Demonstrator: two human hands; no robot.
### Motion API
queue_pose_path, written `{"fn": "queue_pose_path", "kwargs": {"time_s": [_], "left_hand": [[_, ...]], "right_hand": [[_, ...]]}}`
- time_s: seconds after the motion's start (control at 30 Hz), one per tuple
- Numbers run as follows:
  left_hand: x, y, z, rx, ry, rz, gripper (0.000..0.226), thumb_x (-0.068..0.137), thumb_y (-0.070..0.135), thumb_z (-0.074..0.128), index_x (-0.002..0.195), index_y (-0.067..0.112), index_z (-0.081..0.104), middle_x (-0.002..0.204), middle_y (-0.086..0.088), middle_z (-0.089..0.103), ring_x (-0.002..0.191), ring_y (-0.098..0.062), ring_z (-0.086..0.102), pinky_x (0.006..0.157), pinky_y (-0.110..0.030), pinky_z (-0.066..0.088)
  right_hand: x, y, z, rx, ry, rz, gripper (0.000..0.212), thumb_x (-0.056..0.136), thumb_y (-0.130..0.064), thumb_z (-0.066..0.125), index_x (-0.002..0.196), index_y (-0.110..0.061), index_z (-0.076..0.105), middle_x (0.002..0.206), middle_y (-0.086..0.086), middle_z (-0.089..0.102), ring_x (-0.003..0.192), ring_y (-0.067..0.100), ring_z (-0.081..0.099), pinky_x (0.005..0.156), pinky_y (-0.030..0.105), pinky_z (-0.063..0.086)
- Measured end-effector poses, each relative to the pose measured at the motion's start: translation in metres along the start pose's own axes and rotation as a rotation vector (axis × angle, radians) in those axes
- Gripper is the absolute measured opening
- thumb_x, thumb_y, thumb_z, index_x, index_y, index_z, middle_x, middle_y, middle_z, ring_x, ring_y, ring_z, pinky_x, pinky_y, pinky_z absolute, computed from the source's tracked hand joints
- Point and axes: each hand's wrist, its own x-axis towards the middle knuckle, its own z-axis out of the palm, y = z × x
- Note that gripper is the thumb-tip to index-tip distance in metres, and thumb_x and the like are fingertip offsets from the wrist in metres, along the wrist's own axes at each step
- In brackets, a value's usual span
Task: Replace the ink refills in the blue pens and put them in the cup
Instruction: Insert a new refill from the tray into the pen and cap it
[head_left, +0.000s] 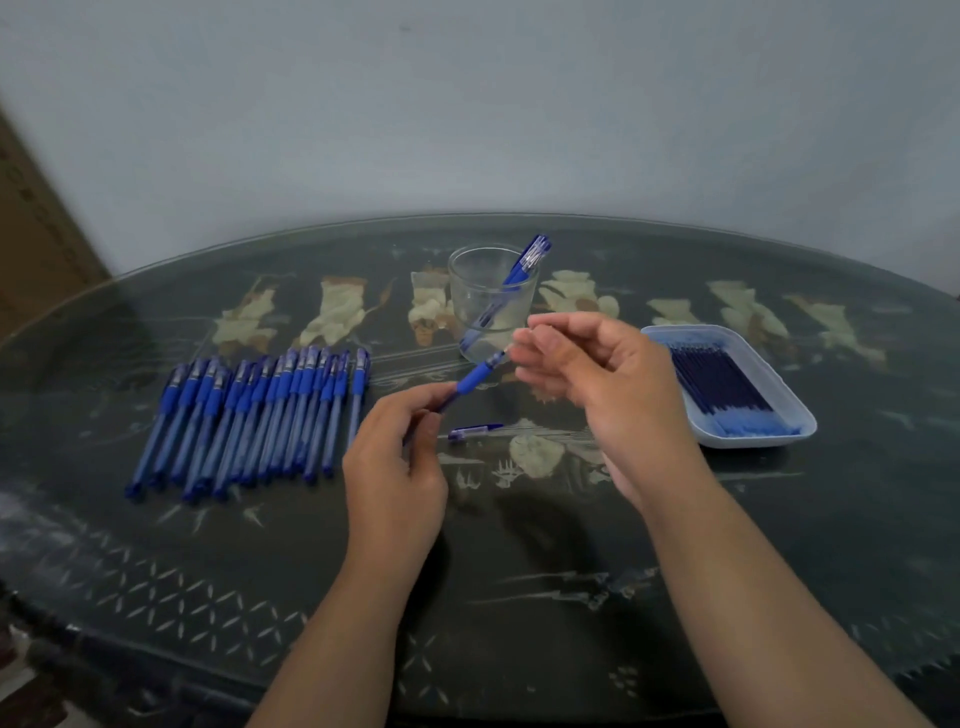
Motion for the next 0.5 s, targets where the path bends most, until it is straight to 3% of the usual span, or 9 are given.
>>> {"fn": "queue_pose_path", "kwargs": {"time_s": [0.23,0.5], "left_hand": [[0.008,0.003,0.004,0.056,-0.03,0.12,0.039,0.088,-0.01,0.058,0.108,0.022,0.065,0.103,0.016,0.062,0.101,0.004,0.058,0.085,-0.006,0.042],[0.012,0.007,0.013,0.044,-0.031,0.125,0.04,0.087,-0.011,0.058,0.107,0.022,0.066,0.101,0.019,0.061,0.099,0.009,0.056,0.084,-0.004,0.04]], "right_hand": [[0.004,-0.004,-0.009,-0.038,-0.073,0.058,0.012,0.091,-0.004,0.062,0.099,-0.006,0.07,0.092,0.01,0.076,0.088,0.023,0.074,0.076,0.033,0.061],[0.012,-0.002,-0.018,-0.117,-0.106,0.024,0.011,0.09,-0.003,0.064,0.097,-0.009,0.071,0.093,0.009,0.076,0.09,0.022,0.074,0.078,0.034,0.06]]}}
